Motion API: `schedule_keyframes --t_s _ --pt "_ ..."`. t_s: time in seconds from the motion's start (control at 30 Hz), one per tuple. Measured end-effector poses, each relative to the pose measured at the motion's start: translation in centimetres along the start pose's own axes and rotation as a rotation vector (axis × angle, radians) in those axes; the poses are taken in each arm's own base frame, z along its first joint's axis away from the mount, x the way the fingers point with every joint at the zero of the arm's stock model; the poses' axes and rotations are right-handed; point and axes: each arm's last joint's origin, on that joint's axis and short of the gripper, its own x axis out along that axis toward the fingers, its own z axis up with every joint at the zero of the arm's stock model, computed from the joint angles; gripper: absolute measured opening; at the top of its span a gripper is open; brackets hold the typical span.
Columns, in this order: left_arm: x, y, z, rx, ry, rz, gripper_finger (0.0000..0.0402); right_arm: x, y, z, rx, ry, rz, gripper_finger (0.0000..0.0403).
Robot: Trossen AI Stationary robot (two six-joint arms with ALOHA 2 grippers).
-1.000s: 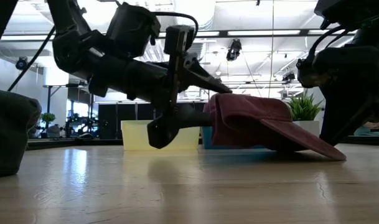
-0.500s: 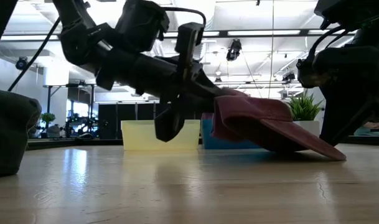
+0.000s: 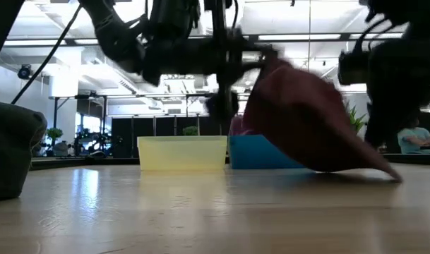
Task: Sort caps
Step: Put the red cap into the blue bin
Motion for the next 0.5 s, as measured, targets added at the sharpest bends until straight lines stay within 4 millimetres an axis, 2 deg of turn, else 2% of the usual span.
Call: schedule_keyframes --t_s 0.2,0.37,0.5 --pt "-0.6 -1.5 3.9 0.026 -0.029 -0.101 0.0022 -1.1 0.0 0.3 -0.115 -0.028 0.028 0.0121" --pt "-1.5 -2.6 7.2 0.064 -0.052 -0.177 0.0022 -1.5 -0.1 0.4 -0.123 -0.051 0.025 0.0121" --pt "-2.4 -3.0 9.9 0.064 0.008 -0.249 0.0022 -2.3 -0.3 0.8 -0.103 -0.123 0.009 0.0121"
